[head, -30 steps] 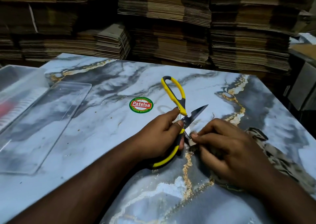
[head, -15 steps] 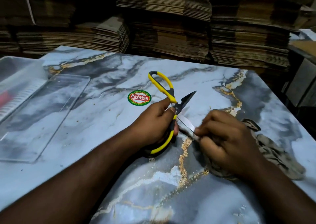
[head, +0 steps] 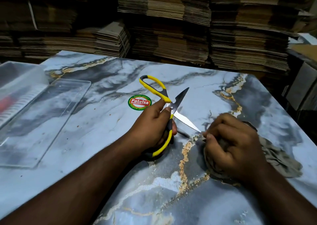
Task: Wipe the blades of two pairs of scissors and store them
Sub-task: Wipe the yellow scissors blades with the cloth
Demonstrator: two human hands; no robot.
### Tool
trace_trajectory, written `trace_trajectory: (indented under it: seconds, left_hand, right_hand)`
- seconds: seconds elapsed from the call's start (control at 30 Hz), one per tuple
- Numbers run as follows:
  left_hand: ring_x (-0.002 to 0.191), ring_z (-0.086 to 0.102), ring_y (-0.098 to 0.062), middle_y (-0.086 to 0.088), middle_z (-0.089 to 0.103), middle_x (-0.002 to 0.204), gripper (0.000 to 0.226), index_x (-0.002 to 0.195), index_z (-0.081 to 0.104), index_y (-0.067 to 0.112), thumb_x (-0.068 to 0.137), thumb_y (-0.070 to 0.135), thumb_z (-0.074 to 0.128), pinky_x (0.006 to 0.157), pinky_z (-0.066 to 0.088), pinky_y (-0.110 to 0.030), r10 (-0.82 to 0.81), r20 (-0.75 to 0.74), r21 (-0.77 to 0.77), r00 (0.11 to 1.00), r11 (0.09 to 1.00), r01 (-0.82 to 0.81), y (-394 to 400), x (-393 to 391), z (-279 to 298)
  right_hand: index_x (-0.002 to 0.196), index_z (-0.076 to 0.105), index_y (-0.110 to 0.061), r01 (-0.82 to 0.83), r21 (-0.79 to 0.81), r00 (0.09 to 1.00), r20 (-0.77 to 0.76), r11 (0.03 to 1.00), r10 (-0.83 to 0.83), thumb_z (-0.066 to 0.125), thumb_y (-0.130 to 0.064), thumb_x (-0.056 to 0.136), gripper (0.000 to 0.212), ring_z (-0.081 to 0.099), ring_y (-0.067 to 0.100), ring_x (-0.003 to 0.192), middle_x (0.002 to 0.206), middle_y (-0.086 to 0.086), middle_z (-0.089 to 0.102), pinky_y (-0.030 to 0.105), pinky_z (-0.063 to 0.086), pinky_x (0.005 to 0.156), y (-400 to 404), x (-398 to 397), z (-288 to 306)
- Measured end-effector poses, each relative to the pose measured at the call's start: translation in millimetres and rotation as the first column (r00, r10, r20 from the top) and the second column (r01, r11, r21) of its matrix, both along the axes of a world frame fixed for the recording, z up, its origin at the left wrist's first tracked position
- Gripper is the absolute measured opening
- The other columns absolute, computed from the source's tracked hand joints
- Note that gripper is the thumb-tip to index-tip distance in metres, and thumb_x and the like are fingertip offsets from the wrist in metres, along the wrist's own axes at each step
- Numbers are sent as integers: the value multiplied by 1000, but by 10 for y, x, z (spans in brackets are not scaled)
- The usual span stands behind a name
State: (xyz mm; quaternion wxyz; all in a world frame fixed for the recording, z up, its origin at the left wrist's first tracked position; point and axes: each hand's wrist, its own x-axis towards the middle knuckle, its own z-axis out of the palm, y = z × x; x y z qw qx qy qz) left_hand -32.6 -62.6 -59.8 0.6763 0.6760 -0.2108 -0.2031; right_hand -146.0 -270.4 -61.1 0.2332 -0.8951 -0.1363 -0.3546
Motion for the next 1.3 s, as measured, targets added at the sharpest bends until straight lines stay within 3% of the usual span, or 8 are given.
trace_trajectory:
  seconds: [0.2, 0.43, 0.63, 0.73, 0.83, 1.0, 1.2, 1.3]
  left_hand:
    - [48, 54, -24, -5, 71, 66, 23, 128, 55, 19, 115, 26, 37, 52, 42, -27, -33, 159, 123, 987, 992, 14, -20, -18, -19]
    - [62, 66, -18, -1, 70, 65, 35, 147, 44, 32, 114, 26, 40, 74, 57, -42, -95, 327, 165, 940, 985, 42, -10, -85, -51]
    - [60, 63, -20, -6, 72, 69, 38, 151, 41, 34, 114, 26, 38, 62, 51, -35, -30, 309, 139, 951, 990, -14, 7, -95, -14]
    - [53, 56, -11, -5, 71, 69, 35, 148, 43, 34, 114, 26, 38, 56, 43, -26, -47, 287, 140, 957, 990, 6, 10, -100, 2]
    - [54, 58, -7, -1, 71, 69, 45, 157, 33, 35, 114, 25, 38, 59, 42, -20, -90, 363, 172, 927, 985, 28, -4, -129, -2]
    - [59, 64, -17, -6, 72, 70, 51, 161, 29, 36, 114, 23, 40, 63, 47, -25, -63, 341, 113, 938, 993, 25, -21, -124, -20]
    - [62, 60, -56, -10, 67, 69, 39, 151, 44, 35, 114, 23, 40, 54, 54, -44, 91, 142, -44, 986, 995, -85, 23, -34, 44]
    - [66, 60, -60, -12, 66, 70, 37, 139, 49, 48, 115, 21, 39, 57, 55, -46, 88, 123, -48, 988, 995, -83, 38, -63, 92]
  right_hand:
    - [105, 68, 0, 116, 130, 989, 73, 985, -126, 59, -11, 91, 19, 60, 14, 99, 105, 7, 60, 16, 45, 91, 184, 14, 84]
    - [115, 78, -17, 38, 70, 993, -118, 997, -29, 67, -16, 99, 19, 69, 8, 103, 109, -7, 71, 29, 54, 90, 311, 126, -7]
    - [85, 76, -23, 271, 200, 951, -206, 942, -229, 73, -27, 90, 7, 68, 5, 78, 81, -15, 73, 29, 51, 73, 150, 106, -50]
    - [91, 75, -26, 282, 424, 952, -232, 860, -198, 74, -19, 97, 8, 70, 1, 77, 82, -16, 75, 16, 50, 67, 137, 102, -18]
    - [106, 78, -29, 181, 399, 959, -274, 899, -72, 72, -29, 101, 8, 72, -4, 96, 99, -22, 78, 13, 52, 82, 222, 158, 16]
    - [98, 78, -25, 100, 505, 903, -408, 857, 135, 72, -23, 100, 7, 74, 0, 89, 93, -13, 80, 15, 53, 78, 216, 204, 50]
    - [94, 75, -32, 149, 352, 892, -451, 924, 28, 68, -35, 100, 10, 72, 1, 91, 92, -17, 77, 28, 54, 80, 45, 87, 52]
    - [96, 73, -33, 211, 363, 927, -369, 908, -68, 68, -30, 104, 10, 71, -1, 95, 96, -21, 75, 25, 54, 82, 31, 63, 42]
